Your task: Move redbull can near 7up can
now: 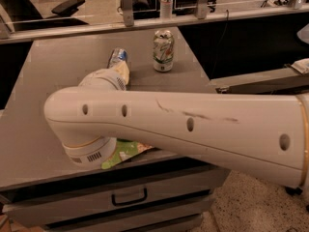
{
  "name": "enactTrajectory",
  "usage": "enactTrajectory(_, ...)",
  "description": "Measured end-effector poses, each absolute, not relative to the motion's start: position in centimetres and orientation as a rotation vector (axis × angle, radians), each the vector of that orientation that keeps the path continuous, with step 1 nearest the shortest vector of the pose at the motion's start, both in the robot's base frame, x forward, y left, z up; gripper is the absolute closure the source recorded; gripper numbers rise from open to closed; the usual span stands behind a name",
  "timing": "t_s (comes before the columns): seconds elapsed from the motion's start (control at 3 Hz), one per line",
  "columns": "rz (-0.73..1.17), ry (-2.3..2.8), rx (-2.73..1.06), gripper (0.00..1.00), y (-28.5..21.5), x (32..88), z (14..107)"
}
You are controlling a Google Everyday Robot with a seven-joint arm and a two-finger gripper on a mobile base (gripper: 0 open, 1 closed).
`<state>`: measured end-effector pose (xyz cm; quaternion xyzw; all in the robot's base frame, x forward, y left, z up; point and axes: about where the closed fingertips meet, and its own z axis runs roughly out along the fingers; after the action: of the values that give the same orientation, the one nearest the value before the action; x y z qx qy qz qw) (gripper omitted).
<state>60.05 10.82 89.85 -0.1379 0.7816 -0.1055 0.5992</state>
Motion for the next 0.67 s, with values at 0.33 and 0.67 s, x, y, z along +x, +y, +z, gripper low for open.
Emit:
enactTrajectory(0.33, -0.359, 1.826, -0.253, 1.0, 8.3, 58.3, 90.0)
enactTrajectory(0.67, -0.423, 1.862, -0.185, 0.84, 6.2, 57.2, 89.3)
